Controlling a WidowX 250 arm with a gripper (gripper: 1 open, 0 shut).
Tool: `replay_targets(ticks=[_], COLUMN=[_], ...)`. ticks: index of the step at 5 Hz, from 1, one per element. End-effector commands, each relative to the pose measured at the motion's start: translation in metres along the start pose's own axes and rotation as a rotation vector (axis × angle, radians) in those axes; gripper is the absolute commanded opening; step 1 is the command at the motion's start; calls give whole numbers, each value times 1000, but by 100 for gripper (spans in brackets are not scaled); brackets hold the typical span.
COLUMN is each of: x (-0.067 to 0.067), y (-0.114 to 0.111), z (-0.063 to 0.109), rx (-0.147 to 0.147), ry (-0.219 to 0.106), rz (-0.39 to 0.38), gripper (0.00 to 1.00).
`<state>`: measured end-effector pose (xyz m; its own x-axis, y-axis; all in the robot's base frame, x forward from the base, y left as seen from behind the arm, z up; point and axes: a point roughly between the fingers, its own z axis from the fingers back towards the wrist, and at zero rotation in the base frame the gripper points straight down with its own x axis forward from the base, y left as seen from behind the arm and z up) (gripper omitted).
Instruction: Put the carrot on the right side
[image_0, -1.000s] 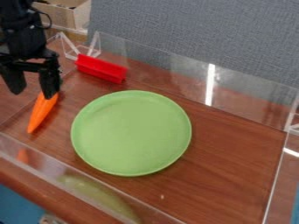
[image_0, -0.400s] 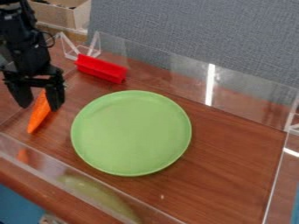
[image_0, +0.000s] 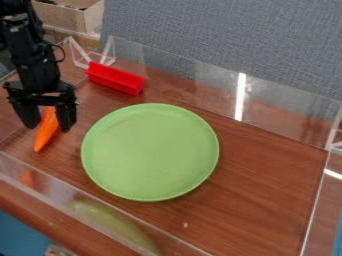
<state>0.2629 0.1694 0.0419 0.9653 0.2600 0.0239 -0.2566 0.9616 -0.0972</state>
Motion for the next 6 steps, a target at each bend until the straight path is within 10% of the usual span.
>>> replay_targets(ticks=[1, 6], x=[16, 33], y=[1, 13], z=[11, -6], rx=[22, 41], ry=[-56, -52], rz=[-6, 35], gripper=[100, 100])
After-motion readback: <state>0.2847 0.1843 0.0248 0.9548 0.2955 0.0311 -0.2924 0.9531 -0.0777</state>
